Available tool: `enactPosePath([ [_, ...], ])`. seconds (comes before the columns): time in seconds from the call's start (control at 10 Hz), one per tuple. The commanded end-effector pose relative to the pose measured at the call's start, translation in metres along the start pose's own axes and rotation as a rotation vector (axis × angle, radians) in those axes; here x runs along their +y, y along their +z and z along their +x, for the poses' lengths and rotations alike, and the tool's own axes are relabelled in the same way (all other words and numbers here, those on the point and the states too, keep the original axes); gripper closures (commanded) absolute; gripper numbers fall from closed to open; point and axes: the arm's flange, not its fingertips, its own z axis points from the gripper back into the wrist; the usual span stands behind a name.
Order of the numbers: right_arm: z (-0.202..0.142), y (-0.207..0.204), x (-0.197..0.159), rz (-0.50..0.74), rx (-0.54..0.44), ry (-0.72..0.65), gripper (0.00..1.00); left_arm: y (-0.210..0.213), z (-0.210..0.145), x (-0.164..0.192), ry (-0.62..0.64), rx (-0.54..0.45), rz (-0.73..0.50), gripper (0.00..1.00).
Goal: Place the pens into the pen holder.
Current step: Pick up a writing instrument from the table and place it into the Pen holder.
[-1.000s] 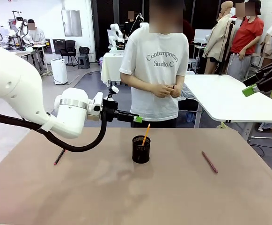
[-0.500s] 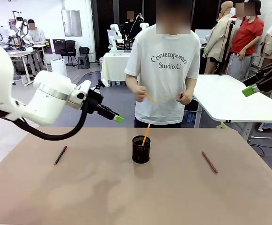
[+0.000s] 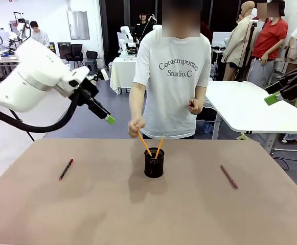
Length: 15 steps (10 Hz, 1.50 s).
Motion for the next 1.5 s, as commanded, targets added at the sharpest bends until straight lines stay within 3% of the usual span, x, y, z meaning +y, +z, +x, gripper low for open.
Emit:
enactPosePath([
  [0.0,0.001,0.0,0.0,0.008,-0.036,0.01,0.0,0.026,0.0,-0.013,0.086,0.053,0.139,0.0],
  [0.1,0.001,0.0,0.0,0.008,-0.036,0.01,0.0,0.036,-0.001,-0.011,0.295,0.144,0.295,0.0],
  [0.2,0.001,0.0,0.0,0.008,-0.036,0.01,0.0,0.045,-0.003,-0.007,0.338,0.197,0.358,0.0],
  [0.3,0.001,0.0,0.0,0.008,-0.036,0.01,0.0,0.054,-0.009,-0.005,0.427,0.272,0.497,0.0],
  [0.6,0.001,0.0,0.0,0.008,-0.036,0.01,0.0,0.064,-0.035,0.009,0.621,0.33,0.601,0.0],
  [0.7,0.001,0.0,0.0,0.008,-0.036,0.01,0.0,0.067,-0.041,0.015,0.647,0.302,0.584,0.0],
  [0.8,0.001,0.0,0.0,0.008,-0.036,0.01,0.0,0.068,-0.043,0.015,0.54,0.311,0.618,0.0],
  [1.4,0.001,0.0,0.0,0.008,-0.036,0.01,0.0,0.068,-0.043,0.015,0.54,0.311,0.618,0.0],
])
